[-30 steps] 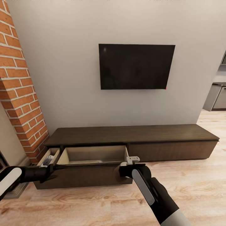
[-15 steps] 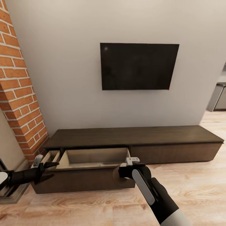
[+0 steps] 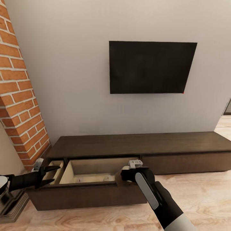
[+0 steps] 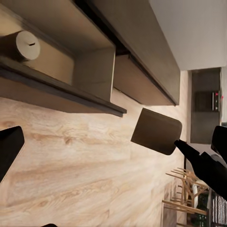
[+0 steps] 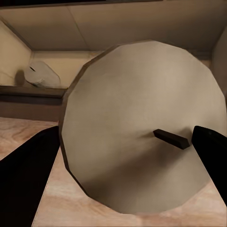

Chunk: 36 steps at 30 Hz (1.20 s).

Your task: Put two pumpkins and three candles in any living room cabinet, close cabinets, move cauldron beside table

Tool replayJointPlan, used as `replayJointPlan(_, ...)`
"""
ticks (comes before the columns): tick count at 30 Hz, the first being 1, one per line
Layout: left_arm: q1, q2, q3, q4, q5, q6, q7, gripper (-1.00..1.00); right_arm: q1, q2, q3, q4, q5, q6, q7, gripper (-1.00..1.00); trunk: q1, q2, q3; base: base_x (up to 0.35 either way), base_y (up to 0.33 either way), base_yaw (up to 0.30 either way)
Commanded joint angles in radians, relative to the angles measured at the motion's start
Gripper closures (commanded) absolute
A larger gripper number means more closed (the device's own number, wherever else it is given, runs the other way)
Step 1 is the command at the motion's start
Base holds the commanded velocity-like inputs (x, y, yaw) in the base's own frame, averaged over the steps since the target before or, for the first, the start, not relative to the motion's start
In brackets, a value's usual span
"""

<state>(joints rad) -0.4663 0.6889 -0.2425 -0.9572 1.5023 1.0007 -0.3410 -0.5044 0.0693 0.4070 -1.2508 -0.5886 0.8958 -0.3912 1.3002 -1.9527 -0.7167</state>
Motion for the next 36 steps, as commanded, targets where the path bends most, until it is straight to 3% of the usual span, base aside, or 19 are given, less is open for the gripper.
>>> replayJointPlan(1,-0.001,0.001,-0.003,0.001,-0.006,-0.001,-0.010,-1.00,-0.001,0.000,0.001,-0.001,-0.010,0.002,-0.011,1.00,0.000,0.000,-0.001,0.292,0.192,0.000)
replayJointPlan(17,-0.001,0.000,-0.004,-0.001,-0.006,-0.001,-0.010,-1.00,0.000,-0.002,0.000,-0.002,-0.011,0.002,-0.010,1.00,0.000,0.000,-0.001,0.295,0.182,-0.006)
replayJointPlan(25,0.000,-0.001,-0.004,-0.003,-0.007,-0.001,-0.010,-1.00,-0.001,-0.003,-0.001,-0.002,-0.011,0.002,-0.009,1.00,0.000,0.000,0.000,0.287,0.007,-0.069)
replayJointPlan(36,-0.001,-0.003,-0.004,-0.010,-0.007,-0.001,-0.010,-1.00,-0.001,-0.001,-0.002,0.012,-0.011,-0.001,-0.008,1.00,0.000,0.000,0.000,0.042,-0.025,-0.001)
